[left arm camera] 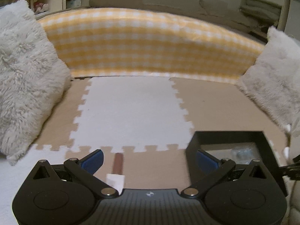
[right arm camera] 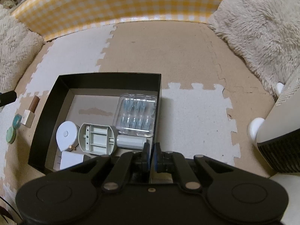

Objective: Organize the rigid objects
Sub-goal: 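Move left gripper to the small white block and grasp it, then lift the white block with the left gripper toward the tray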

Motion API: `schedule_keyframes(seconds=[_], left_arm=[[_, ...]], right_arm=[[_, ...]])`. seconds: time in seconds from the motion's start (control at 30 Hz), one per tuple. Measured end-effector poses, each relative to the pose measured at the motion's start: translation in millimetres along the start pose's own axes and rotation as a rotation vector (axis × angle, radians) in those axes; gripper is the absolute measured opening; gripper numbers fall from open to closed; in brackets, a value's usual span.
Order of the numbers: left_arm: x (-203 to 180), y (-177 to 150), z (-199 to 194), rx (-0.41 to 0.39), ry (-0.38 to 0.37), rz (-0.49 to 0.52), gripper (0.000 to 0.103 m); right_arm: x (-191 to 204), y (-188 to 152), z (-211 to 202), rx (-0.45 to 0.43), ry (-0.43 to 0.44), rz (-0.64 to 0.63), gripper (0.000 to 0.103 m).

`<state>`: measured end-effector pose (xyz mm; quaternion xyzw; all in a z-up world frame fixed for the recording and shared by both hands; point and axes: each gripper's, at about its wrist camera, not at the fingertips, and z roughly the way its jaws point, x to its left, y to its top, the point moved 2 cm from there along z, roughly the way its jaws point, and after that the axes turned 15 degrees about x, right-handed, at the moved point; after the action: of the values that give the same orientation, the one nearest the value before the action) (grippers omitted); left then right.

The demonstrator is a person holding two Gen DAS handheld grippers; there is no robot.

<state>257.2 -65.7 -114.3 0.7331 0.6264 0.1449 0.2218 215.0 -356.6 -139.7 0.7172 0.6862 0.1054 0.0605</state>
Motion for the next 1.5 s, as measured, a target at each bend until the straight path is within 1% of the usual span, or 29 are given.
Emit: schedule_keyframes(seconds=[0.07, 0.13, 0.2, 0.27, 0.33, 0.47, 0.6, 0.73, 1.07, 1.17, 1.23, 1.33, 1.5], left_arm=[[5.2, -0.6, 4.4, 0.012, 0.014, 0.0, 0.093], [12.7, -1.8, 11.4, 0.039, 0.025, -0.023, 0.07], [20.0, -3.6, 18.5, 0.064, 0.04, -0.043, 0.06], [26.3, -5.7, 25.2, 0.083, 0.048, -0.055, 0.057], [30.9, -7.9, 31.0, 0.097, 0.043, -0.062, 0.051], [34.7, -12.4, 43.9, 0.129, 0.062, -0.056, 0.048], [41.5, -17.2, 57.3, 0.16, 0.084, -0.066, 0.042], [45.1, -20.5, 67.5, 0.177, 0.082, -0.07, 0.035], [45.1, -22.3, 75.6, 0.179, 0.074, -0.061, 0.033], [46.1, -21.8, 74.4, 0.178, 0.069, -0.082, 0.033], [45.4, -20.3, 69.1, 0.155, 0.055, -0.099, 0.033], [39.4, -14.8, 56.0, 0.104, 0.026, -0.099, 0.033], [21.7, -5.8, 33.3, 0.031, -0.055, -0.091, 0.033]], right_arm=[[0.5, -0.3, 0.2, 0.001, -0.003, -0.005, 0.005], [0.5, -0.4, 0.2, 0.001, -0.003, -0.005, 0.005], [0.5, -0.4, 0.2, 0.001, -0.004, -0.006, 0.005], [1.2, -0.5, -0.1, 0.002, -0.006, -0.007, 0.005], [0.9, -0.6, -0.5, 0.004, -0.004, -0.004, 0.005], [1.5, -1.1, 0.0, 0.007, -0.007, -0.006, 0.005], [2.2, -1.7, 0.2, 0.008, -0.013, -0.01, 0.005], [2.1, -1.9, 0.4, 0.008, -0.014, -0.012, 0.005], [3.1, -1.6, 0.7, 0.009, -0.019, -0.015, 0.005], [3.5, -1.2, 0.8, 0.009, -0.022, -0.018, 0.005], [3.6, -1.4, 0.8, 0.009, -0.022, -0.019, 0.005], [3.8, -1.4, 0.9, 0.009, -0.022, -0.019, 0.005], [3.6, -1.4, 0.9, 0.009, -0.021, -0.018, 0.005]])
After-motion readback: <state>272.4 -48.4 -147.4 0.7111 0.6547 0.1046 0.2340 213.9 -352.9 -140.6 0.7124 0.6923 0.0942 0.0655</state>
